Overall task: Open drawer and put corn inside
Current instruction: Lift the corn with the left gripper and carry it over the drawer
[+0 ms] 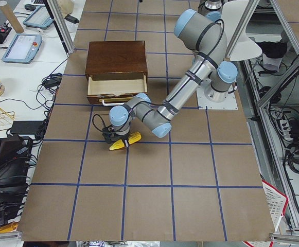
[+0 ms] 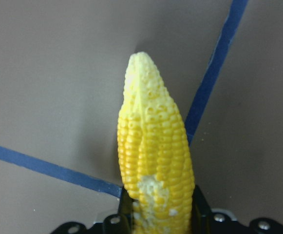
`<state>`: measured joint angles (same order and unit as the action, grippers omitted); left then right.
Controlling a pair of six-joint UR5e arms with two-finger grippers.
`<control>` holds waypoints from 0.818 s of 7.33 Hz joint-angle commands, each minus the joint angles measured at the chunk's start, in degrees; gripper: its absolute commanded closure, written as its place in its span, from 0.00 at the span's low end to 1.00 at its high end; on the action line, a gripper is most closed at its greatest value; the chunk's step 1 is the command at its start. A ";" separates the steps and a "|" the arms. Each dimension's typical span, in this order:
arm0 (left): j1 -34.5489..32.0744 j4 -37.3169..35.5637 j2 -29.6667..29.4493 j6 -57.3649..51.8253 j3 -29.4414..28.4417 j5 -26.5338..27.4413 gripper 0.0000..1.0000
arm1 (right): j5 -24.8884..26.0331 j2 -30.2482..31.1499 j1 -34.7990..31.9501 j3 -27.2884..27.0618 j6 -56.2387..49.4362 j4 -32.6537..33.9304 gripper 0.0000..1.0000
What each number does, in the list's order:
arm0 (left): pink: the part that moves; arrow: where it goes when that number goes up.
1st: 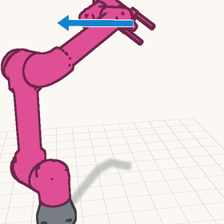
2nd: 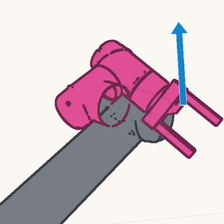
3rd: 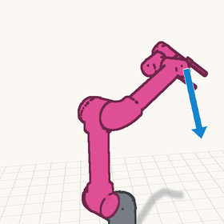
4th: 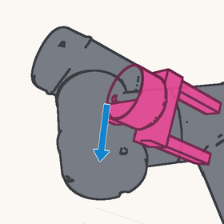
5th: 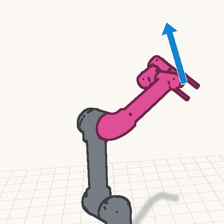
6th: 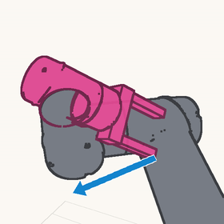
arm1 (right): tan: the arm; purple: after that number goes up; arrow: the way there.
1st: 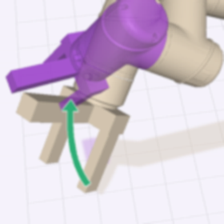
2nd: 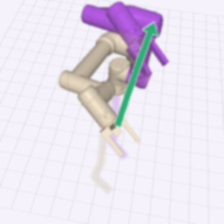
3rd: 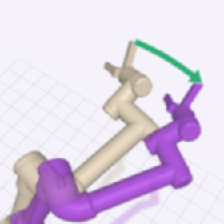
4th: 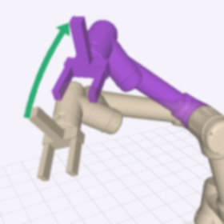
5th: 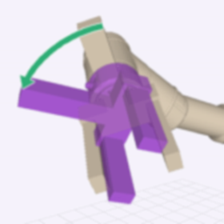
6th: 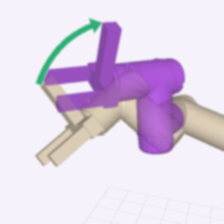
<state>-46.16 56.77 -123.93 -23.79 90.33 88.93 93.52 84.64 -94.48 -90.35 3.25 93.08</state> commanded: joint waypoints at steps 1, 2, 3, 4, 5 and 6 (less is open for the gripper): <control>-0.34 0.97 1.58 -3.00 -0.15 2.28 1.00 | 0.00 0.00 0.00 0.00 0.00 0.00 0.00; -0.69 2.71 2.81 -3.54 -0.41 2.91 1.00 | 0.00 0.00 0.00 0.00 0.00 0.00 0.00; -0.86 8.65 4.99 -4.41 -2.59 2.91 1.00 | 0.00 0.00 0.00 0.00 0.00 0.00 0.00; -1.21 16.54 6.93 -5.38 -6.70 2.48 1.00 | 0.00 0.00 0.00 0.00 0.00 0.00 0.00; -1.83 20.10 7.82 -9.48 -10.22 1.69 1.00 | 0.00 0.00 0.00 0.00 0.00 0.00 0.00; -4.79 23.00 9.05 -9.60 -12.09 1.94 1.00 | 0.00 0.00 0.00 0.00 0.00 0.00 0.00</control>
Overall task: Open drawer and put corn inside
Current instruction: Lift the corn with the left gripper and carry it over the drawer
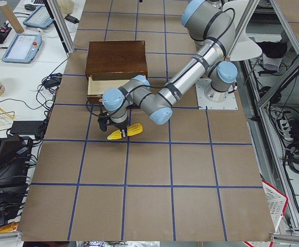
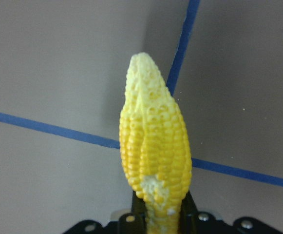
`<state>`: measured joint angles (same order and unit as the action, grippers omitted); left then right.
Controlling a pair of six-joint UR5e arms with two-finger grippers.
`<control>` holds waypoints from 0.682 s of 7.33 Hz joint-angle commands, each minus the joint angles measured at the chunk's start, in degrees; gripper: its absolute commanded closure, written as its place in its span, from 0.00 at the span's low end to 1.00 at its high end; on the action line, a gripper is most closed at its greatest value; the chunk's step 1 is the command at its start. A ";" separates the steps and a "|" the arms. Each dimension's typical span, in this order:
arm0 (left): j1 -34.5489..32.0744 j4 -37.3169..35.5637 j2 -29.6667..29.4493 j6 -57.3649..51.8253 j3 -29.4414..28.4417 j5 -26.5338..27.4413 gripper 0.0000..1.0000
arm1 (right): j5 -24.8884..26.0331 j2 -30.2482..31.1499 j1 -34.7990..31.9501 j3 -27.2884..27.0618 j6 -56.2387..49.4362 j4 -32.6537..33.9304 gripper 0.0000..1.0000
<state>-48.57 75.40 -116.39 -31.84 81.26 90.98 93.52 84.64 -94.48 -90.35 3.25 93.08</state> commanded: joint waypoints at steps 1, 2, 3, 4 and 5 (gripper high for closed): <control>-6.50 6.84 3.51 -1.56 -4.08 -0.19 1.00 | -0.09 0.00 0.00 0.00 0.00 0.00 0.00; -10.19 8.26 5.45 -1.56 -4.27 -0.45 1.00 | -0.09 0.00 0.00 0.00 0.00 0.00 0.00; -14.23 9.92 7.03 -1.22 -3.75 -0.54 1.00 | -0.18 0.00 0.00 0.00 0.00 0.00 0.00; -17.23 10.37 7.92 -0.78 -2.70 -0.54 1.00 | -0.18 0.00 0.00 0.00 0.00 0.00 0.00; -19.17 10.38 7.58 3.58 -2.43 -0.80 1.00 | -0.18 0.00 0.00 0.00 0.00 0.00 0.00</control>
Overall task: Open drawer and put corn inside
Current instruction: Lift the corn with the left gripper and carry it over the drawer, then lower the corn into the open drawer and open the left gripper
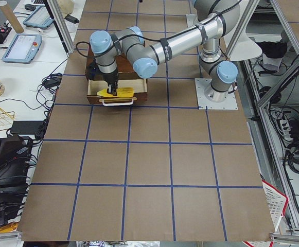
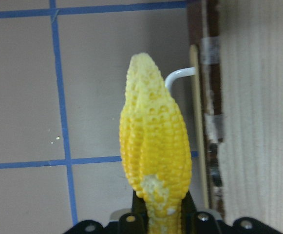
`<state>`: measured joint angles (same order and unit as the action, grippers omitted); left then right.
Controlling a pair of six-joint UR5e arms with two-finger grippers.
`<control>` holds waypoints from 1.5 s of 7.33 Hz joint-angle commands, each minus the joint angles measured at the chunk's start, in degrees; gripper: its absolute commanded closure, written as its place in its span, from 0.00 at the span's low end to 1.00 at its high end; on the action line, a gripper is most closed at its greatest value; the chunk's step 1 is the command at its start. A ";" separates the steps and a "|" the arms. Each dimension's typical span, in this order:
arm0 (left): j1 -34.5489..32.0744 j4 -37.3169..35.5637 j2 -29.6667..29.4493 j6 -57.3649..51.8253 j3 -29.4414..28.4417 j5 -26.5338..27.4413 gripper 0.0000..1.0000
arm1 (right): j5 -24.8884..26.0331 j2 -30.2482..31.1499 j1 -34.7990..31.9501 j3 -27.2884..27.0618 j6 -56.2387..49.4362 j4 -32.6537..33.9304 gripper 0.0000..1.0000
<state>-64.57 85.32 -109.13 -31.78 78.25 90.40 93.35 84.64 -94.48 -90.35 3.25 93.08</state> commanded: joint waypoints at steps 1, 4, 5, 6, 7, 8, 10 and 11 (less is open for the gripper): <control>-4.15 0.46 -0.81 5.48 0.58 -1.09 1.00 | -0.01 0.00 0.00 0.00 0.00 0.00 0.00; -4.07 -1.12 -1.79 8.84 3.12 -5.15 1.00 | 0.08 0.00 0.00 0.00 0.00 0.00 0.00; -3.98 -1.39 -2.31 8.32 3.31 -4.97 1.00 | 0.16 0.00 0.00 0.00 0.00 0.00 0.00; -3.89 -3.65 -2.76 8.31 3.31 -4.80 0.87 | 0.17 0.00 0.00 0.00 0.00 0.00 0.00; -3.81 -4.28 -3.02 8.23 3.57 -4.79 0.69 | 0.17 0.00 0.00 0.00 0.00 0.00 0.00; -3.54 -4.55 -3.20 8.23 4.18 -4.88 0.53 | 0.17 0.00 0.00 0.00 0.00 0.00 0.00; -3.01 -4.82 -3.02 8.05 4.19 -4.71 0.00 | 0.17 0.00 0.00 0.00 0.00 0.00 0.00; -2.93 -4.29 -1.98 8.14 3.93 -4.53 0.00 | 0.17 0.00 0.00 0.00 0.00 0.00 0.00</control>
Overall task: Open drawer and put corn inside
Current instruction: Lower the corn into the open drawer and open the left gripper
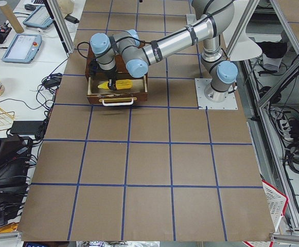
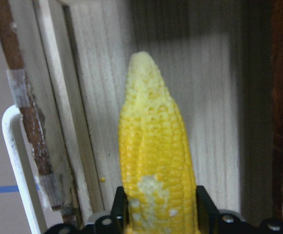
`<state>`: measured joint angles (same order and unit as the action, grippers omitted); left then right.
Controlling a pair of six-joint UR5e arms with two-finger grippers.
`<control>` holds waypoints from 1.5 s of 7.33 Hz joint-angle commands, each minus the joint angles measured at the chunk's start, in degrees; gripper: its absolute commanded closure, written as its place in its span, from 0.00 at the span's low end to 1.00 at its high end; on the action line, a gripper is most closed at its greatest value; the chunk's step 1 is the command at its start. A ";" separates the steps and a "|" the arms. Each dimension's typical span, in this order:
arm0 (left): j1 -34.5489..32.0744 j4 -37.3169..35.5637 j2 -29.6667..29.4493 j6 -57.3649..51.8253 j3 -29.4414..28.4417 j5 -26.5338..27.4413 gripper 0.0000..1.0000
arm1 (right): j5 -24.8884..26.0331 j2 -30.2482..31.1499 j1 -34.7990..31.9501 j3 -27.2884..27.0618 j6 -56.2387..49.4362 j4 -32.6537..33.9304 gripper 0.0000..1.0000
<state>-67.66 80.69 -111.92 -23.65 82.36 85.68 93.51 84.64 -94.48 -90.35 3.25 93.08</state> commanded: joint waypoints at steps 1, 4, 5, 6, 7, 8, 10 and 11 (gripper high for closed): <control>0.68 0.86 1.44 0.09 -0.44 0.45 0.00 | 0.00 0.00 0.00 0.00 0.00 0.00 0.00; -1.50 6.56 6.79 1.14 -2.98 0.37 0.00 | 0.00 0.00 0.00 0.00 0.00 0.00 0.00; -3.34 9.19 9.59 2.10 -2.91 0.45 0.00 | 0.00 0.00 0.00 0.00 0.00 0.00 0.00; -6.14 9.65 11.71 3.77 -2.56 1.15 0.00 | -0.09 0.00 0.00 0.00 0.00 0.09 0.00; -10.35 9.74 12.86 9.79 -2.29 1.24 0.00 | -0.09 0.00 0.00 0.00 0.00 0.00 0.00; -14.83 9.66 13.65 14.89 -2.29 2.46 0.00 | -0.17 0.00 0.00 0.00 0.00 0.00 0.00; -20.56 10.88 16.20 19.32 -2.20 2.83 0.00 | -0.17 0.00 0.00 0.00 0.00 0.09 0.00; -23.80 12.72 17.51 21.51 -1.68 2.83 0.00 | -0.17 -0.09 0.00 0.00 0.00 0.00 0.00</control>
<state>-87.51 91.61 -96.08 -5.07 80.25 88.42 93.34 84.63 -94.48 -90.35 3.25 93.11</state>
